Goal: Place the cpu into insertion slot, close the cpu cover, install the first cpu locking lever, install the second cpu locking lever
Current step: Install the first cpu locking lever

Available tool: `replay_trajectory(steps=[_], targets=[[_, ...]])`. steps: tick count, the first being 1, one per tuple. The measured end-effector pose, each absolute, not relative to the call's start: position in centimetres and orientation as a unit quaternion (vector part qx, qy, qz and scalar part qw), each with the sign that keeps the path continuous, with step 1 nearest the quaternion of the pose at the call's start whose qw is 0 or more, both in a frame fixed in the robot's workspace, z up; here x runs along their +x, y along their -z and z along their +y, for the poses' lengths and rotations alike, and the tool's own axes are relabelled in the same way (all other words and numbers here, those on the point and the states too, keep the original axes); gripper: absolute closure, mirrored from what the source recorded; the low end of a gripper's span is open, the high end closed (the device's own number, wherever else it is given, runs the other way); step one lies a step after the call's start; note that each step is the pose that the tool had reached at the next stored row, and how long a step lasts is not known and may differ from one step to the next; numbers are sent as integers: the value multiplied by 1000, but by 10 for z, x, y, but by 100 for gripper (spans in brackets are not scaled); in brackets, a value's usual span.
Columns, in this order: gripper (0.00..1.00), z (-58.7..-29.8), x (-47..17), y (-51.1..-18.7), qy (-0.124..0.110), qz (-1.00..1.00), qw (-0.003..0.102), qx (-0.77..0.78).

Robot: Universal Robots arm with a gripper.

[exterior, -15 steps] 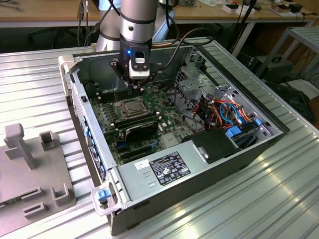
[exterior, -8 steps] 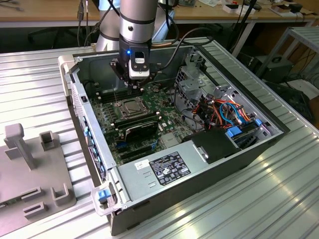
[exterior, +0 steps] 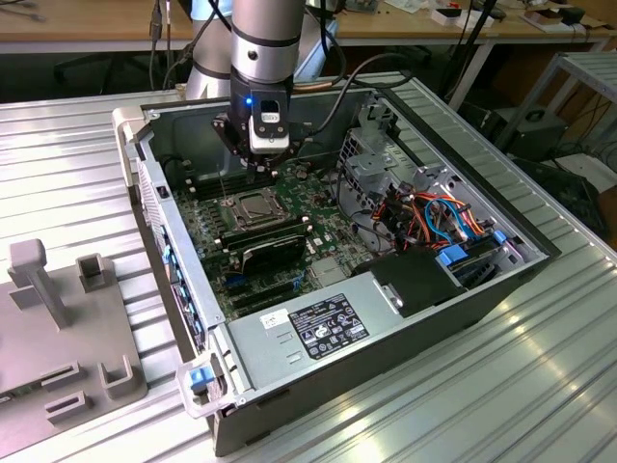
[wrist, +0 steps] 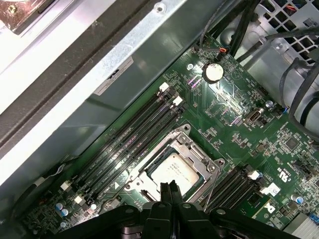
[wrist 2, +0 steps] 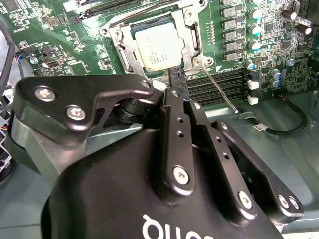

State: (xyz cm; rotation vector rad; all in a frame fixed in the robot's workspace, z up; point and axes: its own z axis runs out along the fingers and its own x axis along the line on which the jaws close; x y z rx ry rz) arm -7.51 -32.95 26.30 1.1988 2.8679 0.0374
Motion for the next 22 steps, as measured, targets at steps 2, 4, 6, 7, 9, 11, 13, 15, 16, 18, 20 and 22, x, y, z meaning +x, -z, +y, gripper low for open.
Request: replay_trajectory(steps=[2,4,6,7,9,11,13,15,16,18,20,22], targets=[[89,-330,-75,-263,-12,922,17,386],[89,-330,-76,-263,-12,926,16,376],[89,-329,-76,-263,-12,933,16,360],[89,-329,-76,-263,-13,939,15,345],[89,-329,-76,-263,-12,943,13,333],[89,-329,-76,-263,-12,947,12,322],[89,-329,-77,-262,-12,949,11,314],[89,-329,-77,-262,-12,951,11,309],[89,-329,-77,-262,-12,951,11,309],[89,-329,-77,-262,-12,951,11,309],[89,-329,-77,-262,-12,951,11,308],[89,-329,-77,-262,-12,951,11,308]])
